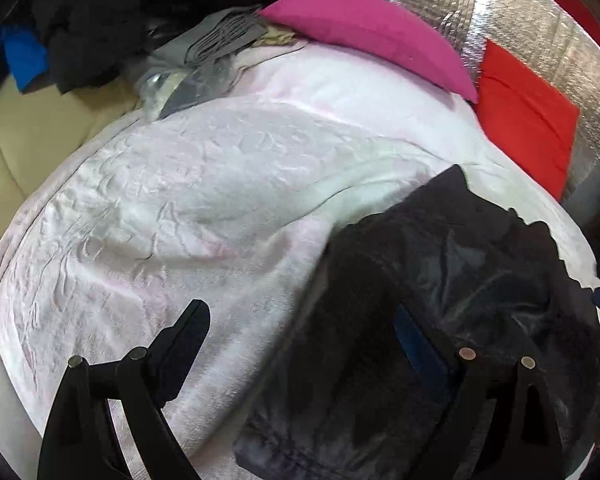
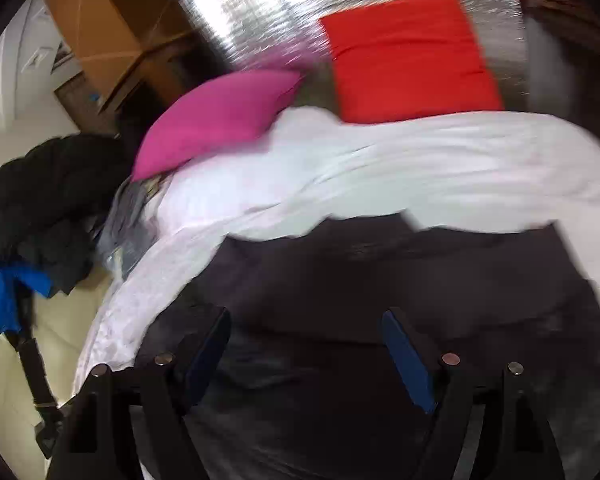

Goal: Fold large clothes

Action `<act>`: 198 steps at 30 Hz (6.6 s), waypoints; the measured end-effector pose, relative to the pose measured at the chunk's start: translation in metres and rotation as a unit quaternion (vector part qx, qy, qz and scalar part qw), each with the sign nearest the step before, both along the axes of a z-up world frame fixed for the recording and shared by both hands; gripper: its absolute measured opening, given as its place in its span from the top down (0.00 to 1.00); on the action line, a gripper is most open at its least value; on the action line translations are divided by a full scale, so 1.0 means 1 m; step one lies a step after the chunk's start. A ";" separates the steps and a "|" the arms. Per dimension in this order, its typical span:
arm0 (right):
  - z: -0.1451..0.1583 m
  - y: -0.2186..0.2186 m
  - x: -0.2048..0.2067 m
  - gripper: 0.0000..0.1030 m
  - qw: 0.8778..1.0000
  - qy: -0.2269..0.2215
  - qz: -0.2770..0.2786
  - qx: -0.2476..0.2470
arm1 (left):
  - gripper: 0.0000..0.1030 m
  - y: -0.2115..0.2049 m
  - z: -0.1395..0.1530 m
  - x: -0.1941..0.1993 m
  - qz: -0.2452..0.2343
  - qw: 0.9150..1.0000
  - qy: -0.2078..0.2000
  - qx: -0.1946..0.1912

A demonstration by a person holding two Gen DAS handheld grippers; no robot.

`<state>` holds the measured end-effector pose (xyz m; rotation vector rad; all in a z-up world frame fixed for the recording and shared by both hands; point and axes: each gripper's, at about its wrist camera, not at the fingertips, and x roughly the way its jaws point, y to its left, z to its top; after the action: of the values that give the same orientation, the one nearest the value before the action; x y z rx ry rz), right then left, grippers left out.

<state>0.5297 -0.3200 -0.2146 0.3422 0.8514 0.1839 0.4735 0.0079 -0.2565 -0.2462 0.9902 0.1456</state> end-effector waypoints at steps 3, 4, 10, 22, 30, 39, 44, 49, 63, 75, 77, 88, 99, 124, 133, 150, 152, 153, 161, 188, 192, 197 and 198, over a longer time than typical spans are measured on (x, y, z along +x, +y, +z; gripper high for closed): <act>-0.015 0.026 0.027 0.21 0.999 0.048 0.000 0.016 | 0.09 0.005 -0.001 0.000 0.009 1.000 0.008 -0.020; -0.020 0.036 0.036 0.21 0.998 0.059 -0.010 0.008 | 0.09 0.007 0.000 0.000 0.012 1.000 0.007 -0.023; -0.054 0.053 0.075 0.35 0.986 0.107 -0.079 -0.105 | 0.09 0.017 0.005 0.004 0.028 0.999 0.004 -0.043; -0.036 0.034 0.084 0.70 0.993 0.084 -0.072 -0.032 | 0.09 0.032 -0.006 0.013 0.018 0.998 0.042 -0.052; 0.012 -0.033 -0.013 0.22 0.993 -0.025 -0.110 0.034 | 0.09 0.017 -0.006 0.010 -0.031 0.998 0.046 -0.003; -0.011 -0.158 -0.164 0.22 0.970 -0.024 -0.238 0.037 | 0.09 0.007 -0.004 0.002 -0.051 0.997 0.044 0.027; -0.053 -0.216 -0.206 0.22 0.947 0.011 -0.279 0.157 | 0.09 0.006 -0.004 -0.002 -0.053 0.997 0.042 0.022; -0.046 -0.217 -0.218 0.22 0.952 -0.012 -0.276 0.130 | 0.09 -0.013 0.003 -0.003 -0.081 0.996 0.029 0.027; -0.037 -0.200 -0.222 0.22 0.965 -0.029 -0.232 0.121 | 0.09 -0.017 0.012 -0.012 -0.103 0.994 0.019 -0.036; -0.068 -0.133 -0.268 0.22 0.934 0.005 -0.149 0.324 | 0.09 -0.040 -0.011 -0.114 -0.150 0.967 0.045 -0.200; -0.086 -0.122 -0.276 0.22 0.923 0.026 -0.160 0.349 | 0.09 -0.036 -0.027 -0.121 -0.133 0.958 0.071 -0.244; -0.138 -0.137 -0.279 0.22 0.884 0.034 -0.293 0.363 | 0.05 -0.028 -0.052 -0.099 -0.016 0.943 0.048 -0.328; -0.148 -0.154 -0.255 0.19 0.855 -0.041 -0.346 0.385 | 0.06 -0.026 -0.062 -0.074 0.033 0.918 -0.019 -0.395; -0.097 -0.138 -0.307 0.69 0.913 -0.051 -0.307 0.264 | 0.71 -0.003 -0.048 -0.136 -0.014 0.926 -0.043 -0.375; -0.113 -0.145 -0.332 0.54 0.910 0.022 -0.301 0.285 | 0.43 0.012 -0.063 -0.154 0.000 0.931 0.009 -0.364; -0.049 -0.208 -0.336 0.20 0.945 0.004 -0.290 0.150 | 0.15 0.038 0.021 -0.131 -0.048 0.989 -0.059 -0.128; -0.063 -0.221 -0.309 0.20 0.944 0.033 -0.284 0.167 | 0.15 0.039 0.000 -0.104 -0.062 0.984 0.001 -0.168; -0.069 -0.224 -0.300 0.20 0.942 0.041 -0.282 0.180 | 0.15 0.042 -0.011 -0.097 -0.067 0.980 0.024 -0.185; -0.103 -0.232 -0.264 0.20 0.944 0.075 -0.248 0.205 | 0.15 0.046 -0.048 -0.068 -0.082 0.966 0.072 -0.233; -0.102 -0.269 -0.291 0.22 0.933 0.018 -0.231 0.275 | 0.14 0.049 -0.033 -0.056 -0.184 0.937 0.044 -0.295; -0.117 -0.279 -0.287 0.22 0.931 0.034 -0.203 0.302 | 0.14 0.034 -0.054 -0.040 -0.201 0.925 0.102 -0.305; -0.131 -0.276 -0.268 0.22 0.929 0.057 -0.164 0.328 | 0.12 0.016 -0.051 -0.043 -0.240 0.910 0.102 -0.323; -0.133 -0.274 -0.263 0.22 0.930 0.062 -0.155 0.326 | 0.12 0.012 -0.053 -0.043 -0.245 0.906 0.107 -0.329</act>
<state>0.2664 -0.5939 -0.3480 1.1163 0.8311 0.1462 0.4308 0.0200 -0.3095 -0.5963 1.2699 -0.6487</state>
